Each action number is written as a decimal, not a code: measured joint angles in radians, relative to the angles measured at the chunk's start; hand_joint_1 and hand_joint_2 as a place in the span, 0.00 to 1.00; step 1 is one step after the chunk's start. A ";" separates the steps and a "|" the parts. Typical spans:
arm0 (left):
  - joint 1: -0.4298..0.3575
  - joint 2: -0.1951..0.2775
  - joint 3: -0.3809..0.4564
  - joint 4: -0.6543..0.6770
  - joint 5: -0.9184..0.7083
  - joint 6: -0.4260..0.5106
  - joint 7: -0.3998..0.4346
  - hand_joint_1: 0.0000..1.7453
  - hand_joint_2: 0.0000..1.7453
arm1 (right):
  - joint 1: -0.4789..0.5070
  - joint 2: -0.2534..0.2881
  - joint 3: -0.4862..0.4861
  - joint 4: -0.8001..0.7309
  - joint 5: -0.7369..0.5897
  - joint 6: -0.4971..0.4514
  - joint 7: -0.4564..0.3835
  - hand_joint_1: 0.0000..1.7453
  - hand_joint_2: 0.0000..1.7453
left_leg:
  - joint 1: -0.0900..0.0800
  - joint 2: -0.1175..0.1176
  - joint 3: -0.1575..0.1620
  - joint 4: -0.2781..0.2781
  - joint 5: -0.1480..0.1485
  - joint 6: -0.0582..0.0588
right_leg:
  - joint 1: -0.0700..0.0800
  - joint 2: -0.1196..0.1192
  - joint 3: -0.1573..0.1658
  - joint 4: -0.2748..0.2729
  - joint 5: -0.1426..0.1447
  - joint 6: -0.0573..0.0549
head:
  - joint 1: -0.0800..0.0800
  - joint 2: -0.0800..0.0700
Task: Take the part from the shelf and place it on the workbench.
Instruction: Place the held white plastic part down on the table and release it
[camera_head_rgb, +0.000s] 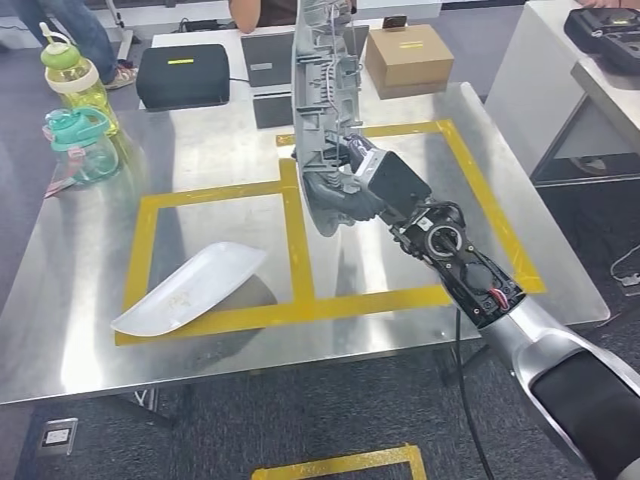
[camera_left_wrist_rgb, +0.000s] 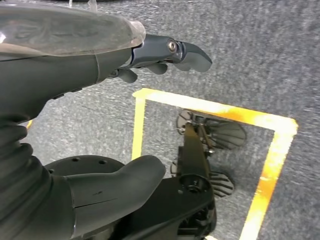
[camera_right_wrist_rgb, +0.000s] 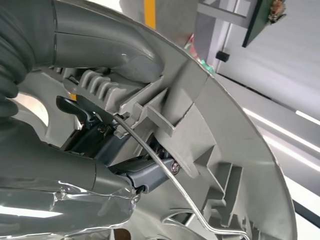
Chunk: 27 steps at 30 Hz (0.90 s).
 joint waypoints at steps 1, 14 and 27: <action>-0.001 0.001 0.000 0.000 0.000 0.001 -0.001 0.00 1.00 | -0.001 0.000 0.000 0.001 0.001 0.000 -0.001 1.00 1.00 | -0.002 -0.001 -0.004 0.006 -0.003 -0.006 | 0.000 0.001 0.016 -0.034 0.007 -0.002 | 0.001 0.000; 0.002 0.002 0.000 0.000 0.001 0.008 -0.004 0.00 1.00 | -0.002 0.000 0.002 0.007 0.050 -0.021 0.007 1.00 1.00 | -0.006 -0.001 -0.002 -0.009 0.005 -0.008 | 0.005 0.007 0.025 -0.054 -0.004 -0.028 | -0.031 0.000; 0.004 0.000 0.000 0.000 0.000 0.008 -0.005 0.00 1.00 | -0.036 0.000 0.001 0.012 0.087 -0.039 0.035 1.00 1.00 | -0.008 -0.001 -0.003 -0.008 0.005 -0.022 | 0.006 0.004 0.029 -0.057 -0.004 -0.031 | -0.031 0.000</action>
